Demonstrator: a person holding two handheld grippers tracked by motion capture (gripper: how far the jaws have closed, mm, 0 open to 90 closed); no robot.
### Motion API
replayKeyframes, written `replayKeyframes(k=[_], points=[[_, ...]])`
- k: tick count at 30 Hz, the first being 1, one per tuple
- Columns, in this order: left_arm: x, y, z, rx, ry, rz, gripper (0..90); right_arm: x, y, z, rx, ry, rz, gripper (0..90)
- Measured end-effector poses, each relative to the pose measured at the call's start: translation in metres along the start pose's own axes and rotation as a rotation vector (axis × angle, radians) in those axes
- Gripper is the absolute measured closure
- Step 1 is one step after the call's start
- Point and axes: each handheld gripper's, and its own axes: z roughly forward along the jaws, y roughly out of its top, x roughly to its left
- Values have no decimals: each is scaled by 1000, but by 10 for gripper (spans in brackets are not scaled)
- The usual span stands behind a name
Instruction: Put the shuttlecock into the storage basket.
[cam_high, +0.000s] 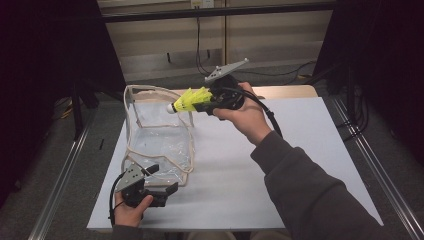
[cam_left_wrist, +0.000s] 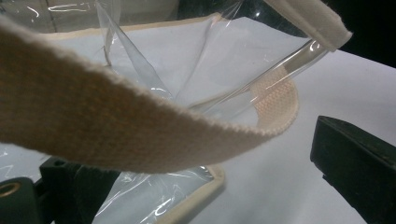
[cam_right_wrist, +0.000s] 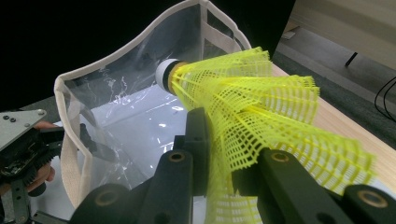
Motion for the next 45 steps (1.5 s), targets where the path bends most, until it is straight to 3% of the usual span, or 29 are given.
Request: replayKeyframes(k=[45], points=[[0, 0, -1, -3, -5, -4, 36, 24, 14, 42, 40, 1, -41, 794]])
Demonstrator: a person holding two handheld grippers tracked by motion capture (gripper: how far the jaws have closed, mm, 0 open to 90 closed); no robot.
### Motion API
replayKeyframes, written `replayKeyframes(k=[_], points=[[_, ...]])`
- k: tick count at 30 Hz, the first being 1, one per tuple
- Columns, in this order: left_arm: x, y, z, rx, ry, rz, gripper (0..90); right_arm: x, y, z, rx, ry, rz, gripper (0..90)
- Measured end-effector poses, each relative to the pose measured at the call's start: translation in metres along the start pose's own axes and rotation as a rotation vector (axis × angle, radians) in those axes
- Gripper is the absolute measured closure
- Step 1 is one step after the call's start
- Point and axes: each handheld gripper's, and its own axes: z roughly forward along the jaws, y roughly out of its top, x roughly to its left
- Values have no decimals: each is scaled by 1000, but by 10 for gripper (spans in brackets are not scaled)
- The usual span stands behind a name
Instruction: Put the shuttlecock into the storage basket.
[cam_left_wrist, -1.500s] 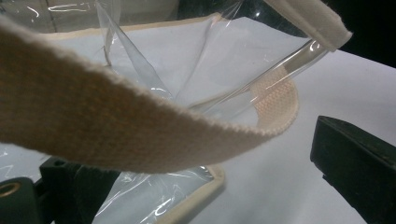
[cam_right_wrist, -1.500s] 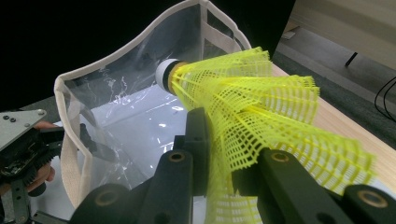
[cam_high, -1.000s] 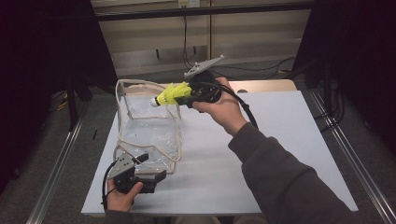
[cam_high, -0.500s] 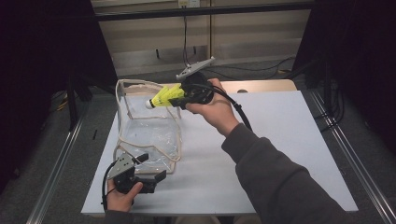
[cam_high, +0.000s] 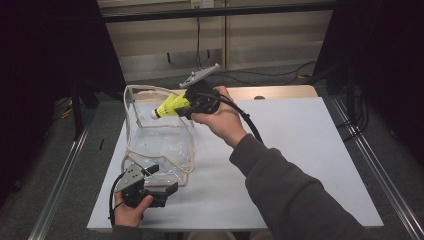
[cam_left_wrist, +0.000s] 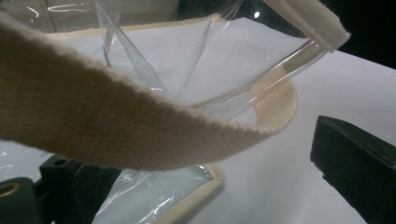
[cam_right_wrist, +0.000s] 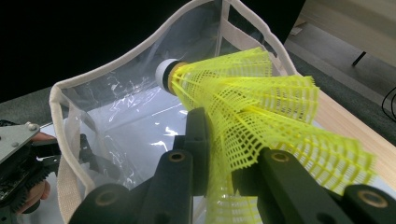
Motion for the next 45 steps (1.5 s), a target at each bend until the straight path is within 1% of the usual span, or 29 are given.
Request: replayKeyframes(k=[9, 13, 16, 19, 23, 29, 34, 36, 40, 45], points=[[0, 0, 0, -1, 0, 0, 36, 3, 3, 6, 0, 6, -4, 794], [0, 0, 0, -3, 0, -2, 36, 3, 4, 10, 8, -1, -13, 793], [0, 0, 0, -4, -1, -2, 36, 3, 6, 11, 4, 3, -10, 794], [0, 0, 0, -5, 0, -4, 36, 4, 7, 13, 4, -3, -14, 793], [0, 0, 0, -4, 1, -1, 36, 5, 9, 16, 6, 5, -16, 793], [0, -1, 0, -7, 0, -7, 36, 9, 11, 21, 13, 1, -35, 793], [0, -1, 0, -7, 1, -6, 36, 10, 12, 26, 18, 5, -40, 793], [-1, -1, 0, -8, 2, -5, 36, 11, 13, 27, 19, -3, -42, 793], [0, -1, 0, -10, 1, -6, 36, 12, 15, 31, 27, 0, -44, 793], [-1, -1, 0, -12, 6, -5, 36, 13, 15, 37, 34, 0, -56, 794]])
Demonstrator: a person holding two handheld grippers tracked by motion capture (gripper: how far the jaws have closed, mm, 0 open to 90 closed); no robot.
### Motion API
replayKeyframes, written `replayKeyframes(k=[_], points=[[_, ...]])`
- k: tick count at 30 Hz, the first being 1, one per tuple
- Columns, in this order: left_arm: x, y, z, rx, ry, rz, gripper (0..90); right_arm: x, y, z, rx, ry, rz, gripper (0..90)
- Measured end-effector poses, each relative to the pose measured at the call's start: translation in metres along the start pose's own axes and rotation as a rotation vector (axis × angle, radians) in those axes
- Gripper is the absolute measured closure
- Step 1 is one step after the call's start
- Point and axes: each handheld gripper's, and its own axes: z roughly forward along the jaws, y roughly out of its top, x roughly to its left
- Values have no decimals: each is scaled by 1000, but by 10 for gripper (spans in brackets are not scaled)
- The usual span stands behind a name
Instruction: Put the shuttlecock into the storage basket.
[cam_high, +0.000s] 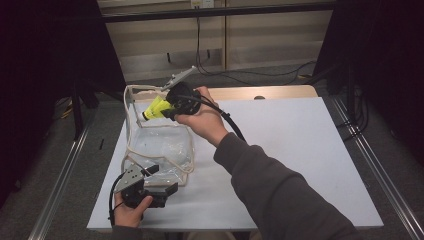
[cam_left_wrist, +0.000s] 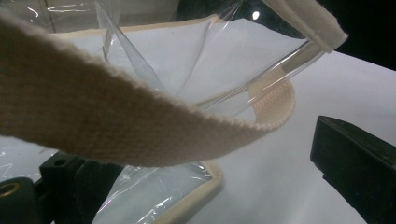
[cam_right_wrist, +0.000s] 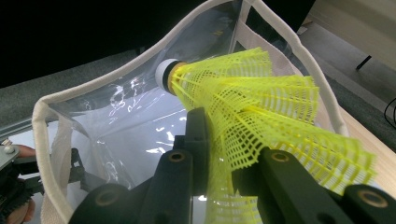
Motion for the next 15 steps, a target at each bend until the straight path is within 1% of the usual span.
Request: replayKeyframes(k=[5, 15], points=[[1, 0, 0, 3, -7, 1, 36, 1, 2, 5, 10, 6, -10, 793], [1, 0, 0, 3, -7, -1, 36, 4, 2, 14, 19, 9, -11, 793]])
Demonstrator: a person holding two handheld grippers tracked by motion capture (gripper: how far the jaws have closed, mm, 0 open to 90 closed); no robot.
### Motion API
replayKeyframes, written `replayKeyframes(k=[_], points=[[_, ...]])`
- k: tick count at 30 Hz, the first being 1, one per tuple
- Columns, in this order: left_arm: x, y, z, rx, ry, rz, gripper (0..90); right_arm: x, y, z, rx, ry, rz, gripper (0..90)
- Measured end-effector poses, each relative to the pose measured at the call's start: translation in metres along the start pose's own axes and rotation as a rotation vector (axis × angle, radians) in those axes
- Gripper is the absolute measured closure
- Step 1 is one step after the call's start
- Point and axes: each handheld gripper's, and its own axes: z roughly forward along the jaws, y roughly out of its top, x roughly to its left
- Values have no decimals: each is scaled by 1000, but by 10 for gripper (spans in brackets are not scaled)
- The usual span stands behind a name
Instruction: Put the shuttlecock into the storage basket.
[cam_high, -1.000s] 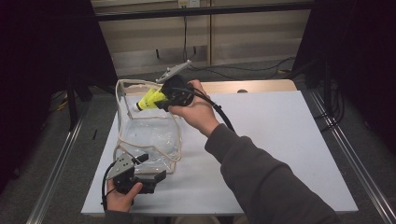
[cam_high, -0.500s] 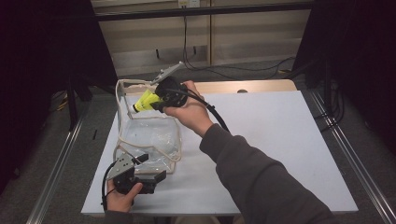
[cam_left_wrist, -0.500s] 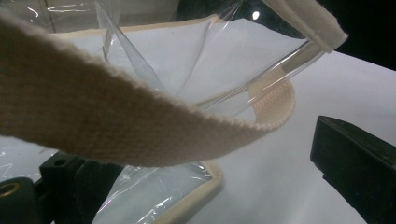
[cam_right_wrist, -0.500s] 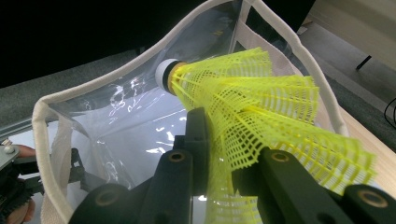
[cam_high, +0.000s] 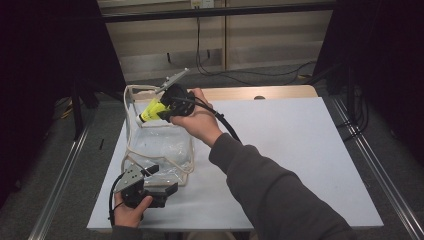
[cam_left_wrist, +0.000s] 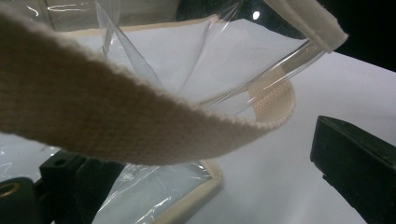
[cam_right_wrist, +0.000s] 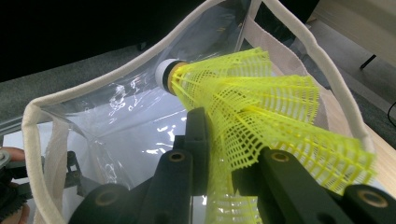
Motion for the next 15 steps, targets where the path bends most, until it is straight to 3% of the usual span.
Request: replayKeyframes(k=[15], points=[[0, 0, 0, -6, 4, -5, 36, 4, 2, 12, 16, -1, -14, 793]])
